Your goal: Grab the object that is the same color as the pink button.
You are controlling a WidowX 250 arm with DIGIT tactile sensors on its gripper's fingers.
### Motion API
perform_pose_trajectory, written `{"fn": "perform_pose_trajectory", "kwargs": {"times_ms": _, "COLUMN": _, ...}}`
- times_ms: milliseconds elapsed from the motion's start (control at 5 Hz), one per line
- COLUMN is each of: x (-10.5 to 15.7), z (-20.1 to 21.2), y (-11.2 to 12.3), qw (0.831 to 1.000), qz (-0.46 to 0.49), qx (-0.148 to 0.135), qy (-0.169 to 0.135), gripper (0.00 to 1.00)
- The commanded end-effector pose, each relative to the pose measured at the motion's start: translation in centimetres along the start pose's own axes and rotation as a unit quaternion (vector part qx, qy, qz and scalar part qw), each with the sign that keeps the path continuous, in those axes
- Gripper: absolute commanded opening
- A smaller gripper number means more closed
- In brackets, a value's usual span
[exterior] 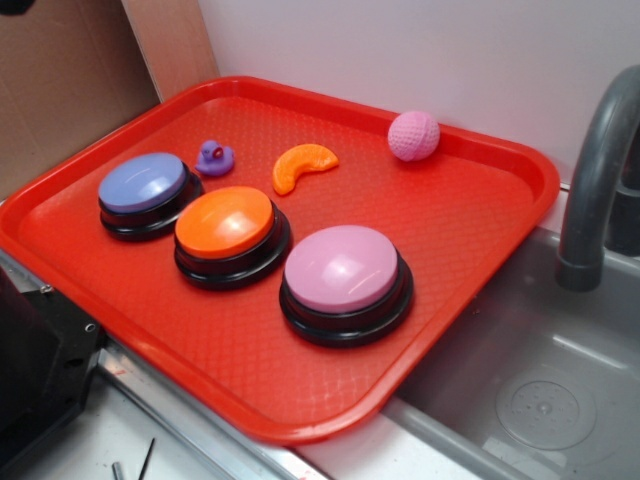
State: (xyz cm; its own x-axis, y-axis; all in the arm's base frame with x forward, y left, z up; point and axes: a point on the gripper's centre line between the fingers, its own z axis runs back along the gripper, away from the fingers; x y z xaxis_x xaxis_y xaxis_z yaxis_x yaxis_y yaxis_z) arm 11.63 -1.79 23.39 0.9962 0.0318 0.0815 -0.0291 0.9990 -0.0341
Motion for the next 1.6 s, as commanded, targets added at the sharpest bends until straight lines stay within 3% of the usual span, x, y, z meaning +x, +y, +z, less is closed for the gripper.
{"fn": "perform_pose_trajectory", "kwargs": {"times_ms": 0, "x": 0.0, "z": 0.0, "y": 0.0, "qw": 1.000, "qz": 0.000, "qx": 0.000, "qy": 0.000, "gripper": 1.00}}
{"fn": "perform_pose_trajectory", "kwargs": {"times_ms": 200, "x": 1.4, "z": -0.9, "y": -0.6, "qw": 0.999, "qz": 0.032, "qx": -0.001, "qy": -0.019, "gripper": 1.00}}
{"fn": "perform_pose_trajectory", "kwargs": {"times_ms": 400, "x": 3.7, "z": -2.9, "y": -1.7, "qw": 0.995, "qz": 0.057, "qx": 0.001, "qy": -0.080, "gripper": 1.00}}
{"fn": "perform_pose_trajectory", "kwargs": {"times_ms": 600, "x": 5.8, "z": -4.7, "y": -2.3, "qw": 0.992, "qz": 0.075, "qx": 0.009, "qy": -0.104, "gripper": 1.00}}
{"fn": "perform_pose_trajectory", "kwargs": {"times_ms": 800, "x": 8.2, "z": -6.7, "y": -2.8, "qw": 0.984, "qz": 0.088, "qx": 0.018, "qy": -0.151, "gripper": 1.00}}
{"fn": "perform_pose_trajectory", "kwargs": {"times_ms": 1200, "x": 14.1, "z": -11.5, "y": -4.3, "qw": 0.976, "qz": 0.079, "qx": -0.013, "qy": -0.202, "gripper": 1.00}}
{"fn": "perform_pose_trajectory", "kwargs": {"times_ms": 1400, "x": 16.5, "z": -14.0, "y": -4.4, "qw": 0.976, "qz": 0.072, "qx": -0.016, "qy": -0.205, "gripper": 1.00}}
